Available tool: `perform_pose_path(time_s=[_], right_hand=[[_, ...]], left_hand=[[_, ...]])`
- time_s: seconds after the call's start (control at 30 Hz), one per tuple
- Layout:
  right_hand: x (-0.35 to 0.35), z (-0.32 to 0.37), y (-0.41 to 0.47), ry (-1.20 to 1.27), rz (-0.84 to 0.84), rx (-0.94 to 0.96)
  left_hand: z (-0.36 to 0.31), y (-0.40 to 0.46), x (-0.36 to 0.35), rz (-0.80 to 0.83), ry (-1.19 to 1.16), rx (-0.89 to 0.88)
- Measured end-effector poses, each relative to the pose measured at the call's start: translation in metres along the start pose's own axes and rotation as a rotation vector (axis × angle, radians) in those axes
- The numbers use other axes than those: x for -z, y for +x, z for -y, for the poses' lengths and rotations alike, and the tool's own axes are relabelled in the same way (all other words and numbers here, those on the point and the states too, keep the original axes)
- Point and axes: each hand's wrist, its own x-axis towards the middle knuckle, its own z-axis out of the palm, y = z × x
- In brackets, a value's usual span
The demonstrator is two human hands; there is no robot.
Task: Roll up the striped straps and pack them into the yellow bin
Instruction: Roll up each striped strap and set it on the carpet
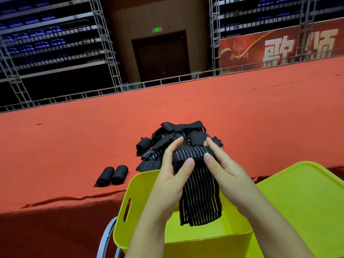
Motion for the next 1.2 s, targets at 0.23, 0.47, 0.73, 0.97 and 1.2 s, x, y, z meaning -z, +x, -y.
perform_pose_path(time_s=[0.23,0.47,0.73,0.97,1.2], right_hand=[[0.021,0.0,0.015,0.179,-0.151,0.033],[0.026,0.002,0.022,0.304,-0.161,0.028],[0.029,0.005,0.021,0.315,-0.157,0.033],[0.027,0.008,0.021,0.2,-0.28,0.144],[0.022,0.003,0.02,0.127,-0.34,0.207]], left_hand=[[0.01,0.004,0.007,-0.176,0.03,-0.025],[0.018,0.006,0.003,-0.253,0.248,-0.001],[0.019,0.01,0.0,-0.223,0.228,0.042],[0.015,0.011,0.0,-0.19,0.278,0.006],[0.01,0.011,0.004,-0.09,0.024,0.15]])
